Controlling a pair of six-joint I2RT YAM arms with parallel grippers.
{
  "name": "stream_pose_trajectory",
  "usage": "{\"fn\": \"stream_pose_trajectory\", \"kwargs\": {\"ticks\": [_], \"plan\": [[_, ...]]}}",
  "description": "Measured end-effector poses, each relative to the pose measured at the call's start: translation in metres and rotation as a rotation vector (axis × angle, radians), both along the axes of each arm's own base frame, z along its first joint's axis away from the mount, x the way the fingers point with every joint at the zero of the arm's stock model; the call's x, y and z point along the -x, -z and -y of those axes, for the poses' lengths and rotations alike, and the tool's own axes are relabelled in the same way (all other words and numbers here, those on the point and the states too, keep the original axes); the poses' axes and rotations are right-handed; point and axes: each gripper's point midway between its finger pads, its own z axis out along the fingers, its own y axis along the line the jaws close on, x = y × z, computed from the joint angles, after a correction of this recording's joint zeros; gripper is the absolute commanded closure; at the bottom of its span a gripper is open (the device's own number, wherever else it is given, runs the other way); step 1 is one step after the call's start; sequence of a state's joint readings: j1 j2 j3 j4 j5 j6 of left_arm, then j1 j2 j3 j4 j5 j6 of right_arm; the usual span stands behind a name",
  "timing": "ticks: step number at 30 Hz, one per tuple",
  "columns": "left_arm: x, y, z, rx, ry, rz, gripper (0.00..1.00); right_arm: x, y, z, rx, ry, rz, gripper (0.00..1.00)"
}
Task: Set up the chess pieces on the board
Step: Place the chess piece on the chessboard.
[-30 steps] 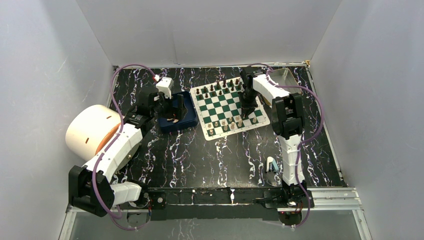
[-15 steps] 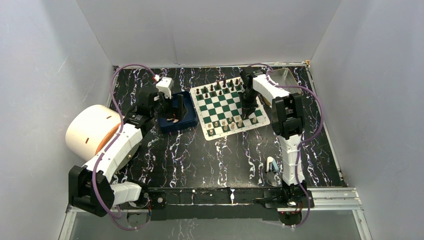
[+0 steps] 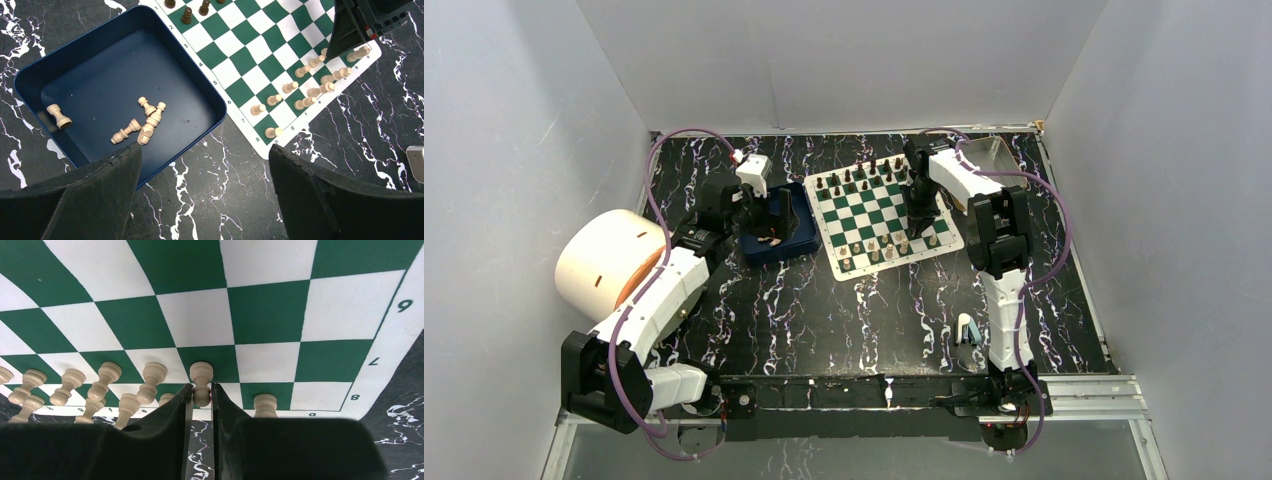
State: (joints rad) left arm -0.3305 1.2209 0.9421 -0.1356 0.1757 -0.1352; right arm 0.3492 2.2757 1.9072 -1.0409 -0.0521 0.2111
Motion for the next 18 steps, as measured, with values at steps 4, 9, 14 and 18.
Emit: {"fn": "stream_pose_trajectory", "kwargs": {"ticks": [4,9,14,18], "plan": [[0.0001,0.0000,0.0001,0.002,-0.001,-0.001,0.05,0.0015,-0.0001,0.0007,0.003,0.000,-0.006,0.72],[0.0001,0.0000,0.0002,0.002,-0.001,-0.001,0.05,0.0019,-0.0002,0.0001,0.007,-0.001,-0.005,0.74],[0.0001,0.0000,0.0002,0.002,-0.001,-0.001,0.05,0.0014,-0.0009,-0.0005,0.007,-0.001,-0.003,0.74],[0.0001,-0.0001,0.0003,0.003,-0.001,-0.001,0.05,0.0003,-0.0018,0.0003,0.015,-0.001,0.003,0.75]]}}
